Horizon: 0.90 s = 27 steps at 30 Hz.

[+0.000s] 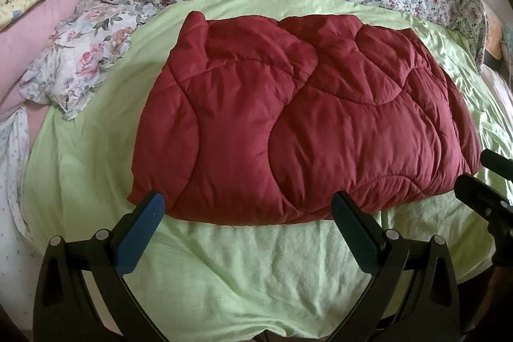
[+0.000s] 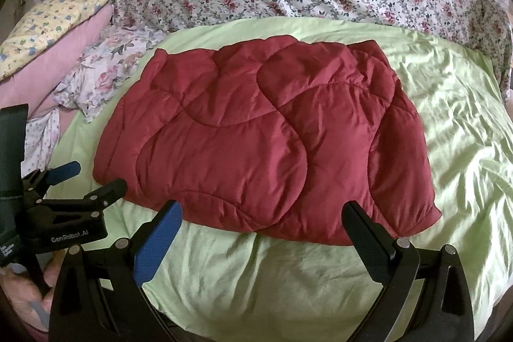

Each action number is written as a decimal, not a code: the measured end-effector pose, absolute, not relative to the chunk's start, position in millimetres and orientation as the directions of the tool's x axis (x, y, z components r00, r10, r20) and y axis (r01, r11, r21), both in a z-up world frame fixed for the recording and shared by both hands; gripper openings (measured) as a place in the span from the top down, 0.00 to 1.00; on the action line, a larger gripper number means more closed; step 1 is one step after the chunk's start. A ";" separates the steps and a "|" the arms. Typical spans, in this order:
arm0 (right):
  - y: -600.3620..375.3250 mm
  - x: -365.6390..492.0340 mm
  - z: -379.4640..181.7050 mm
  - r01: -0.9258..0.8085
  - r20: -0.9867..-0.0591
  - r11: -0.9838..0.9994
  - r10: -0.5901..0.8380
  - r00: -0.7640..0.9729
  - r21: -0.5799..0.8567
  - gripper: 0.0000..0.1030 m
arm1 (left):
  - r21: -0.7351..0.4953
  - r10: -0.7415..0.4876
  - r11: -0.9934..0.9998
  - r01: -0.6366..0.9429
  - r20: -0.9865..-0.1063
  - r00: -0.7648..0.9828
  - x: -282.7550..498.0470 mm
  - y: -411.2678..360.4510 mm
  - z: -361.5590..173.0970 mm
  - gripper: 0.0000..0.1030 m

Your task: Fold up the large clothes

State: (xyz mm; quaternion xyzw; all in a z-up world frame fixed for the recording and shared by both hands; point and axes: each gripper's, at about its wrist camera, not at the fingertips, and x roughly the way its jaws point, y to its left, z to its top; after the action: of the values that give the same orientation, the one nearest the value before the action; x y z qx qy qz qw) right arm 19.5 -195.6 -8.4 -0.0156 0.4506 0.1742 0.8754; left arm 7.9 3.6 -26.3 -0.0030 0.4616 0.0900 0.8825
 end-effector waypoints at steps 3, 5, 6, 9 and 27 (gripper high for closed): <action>-194.9 19.1 -8.1 -0.323 -0.794 0.937 0.294 0.532 0.130 0.02 | 0.077 0.156 0.984 -0.162 -0.816 0.557 7.6 3.9 -26.3 0.00; -194.8 19.2 -8.1 -0.324 -0.794 0.937 0.294 0.532 0.129 0.02 | 0.079 0.157 0.984 -0.162 -0.816 0.557 7.9 3.7 -26.5 0.00; -194.8 19.2 -8.0 -0.325 -0.794 0.937 0.294 0.532 0.130 0.02 | 0.080 0.158 0.984 -0.161 -0.816 0.557 7.9 3.8 -26.5 0.00; -194.4 19.1 -7.9 -0.321 -0.793 0.938 0.291 0.535 0.128 0.02 | 0.079 0.158 0.983 -0.163 -0.816 0.556 6.3 5.8 -26.8 0.00; -198.7 20.4 -4.6 -0.313 -0.784 0.940 0.295 0.546 0.135 0.02 | 0.088 0.170 0.981 -0.170 -0.814 0.556 5.2 9.2 -26.6 0.00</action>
State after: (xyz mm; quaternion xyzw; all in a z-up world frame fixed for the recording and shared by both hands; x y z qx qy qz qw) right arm 20.4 -198.7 -4.6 -0.0105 0.4441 0.1729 0.8791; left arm 5.2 9.2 -26.6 -0.0004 0.4612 0.0963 0.8821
